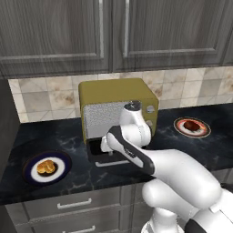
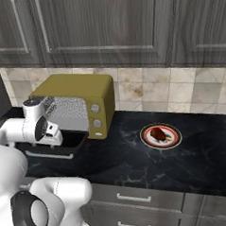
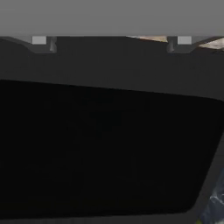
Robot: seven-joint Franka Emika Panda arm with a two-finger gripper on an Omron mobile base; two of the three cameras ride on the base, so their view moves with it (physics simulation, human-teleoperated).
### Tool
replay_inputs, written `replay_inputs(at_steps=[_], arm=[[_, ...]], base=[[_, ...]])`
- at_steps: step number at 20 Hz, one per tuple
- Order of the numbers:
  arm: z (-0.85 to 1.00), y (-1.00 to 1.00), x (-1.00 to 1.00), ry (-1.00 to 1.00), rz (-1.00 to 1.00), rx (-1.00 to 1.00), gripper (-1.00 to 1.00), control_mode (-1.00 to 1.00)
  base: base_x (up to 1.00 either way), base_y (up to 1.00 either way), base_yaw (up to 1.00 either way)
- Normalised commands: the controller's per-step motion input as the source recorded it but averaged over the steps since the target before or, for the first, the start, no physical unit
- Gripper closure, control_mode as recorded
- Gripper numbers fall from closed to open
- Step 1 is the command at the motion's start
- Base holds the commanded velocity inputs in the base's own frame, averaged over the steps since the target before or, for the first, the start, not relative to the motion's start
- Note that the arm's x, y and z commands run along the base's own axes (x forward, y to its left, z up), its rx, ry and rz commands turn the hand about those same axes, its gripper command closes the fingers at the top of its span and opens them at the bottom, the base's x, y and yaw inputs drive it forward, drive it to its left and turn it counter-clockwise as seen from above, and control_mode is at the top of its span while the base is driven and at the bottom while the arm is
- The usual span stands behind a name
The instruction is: Open the toaster oven door. Place the bread on the top rack in the toaster oven and place the steak on the bottom rack.
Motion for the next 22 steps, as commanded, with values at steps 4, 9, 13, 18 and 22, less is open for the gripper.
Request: replay_inputs(at_steps=[4, 9, 13, 18, 22], arm=[[0.46, -0.09, -0.15, -0.2, -0.01, 0.04, -1.0, -1.0], [0.11, -0.04, 0.0, -0.43, -0.02, -0.05, -1.0, -1.0], [0.08, 0.03, 0.08, -0.29, -0.08, -0.13, -1.0, -1.0], [0.11, 0.16, 0.08, -0.26, -0.15, -0.16, -1.0, -1.0], [0.18, 0.17, 0.11, -0.12, -0.18, -0.12, -1.0, -1.0]], base=[[0.0, 0.0, 0.0], [0.0, 0.0, 0.0], [0.0, 0.0, 0.0], [0.0, 0.0, 0.0], [0.0, 0.0, 0.0]])
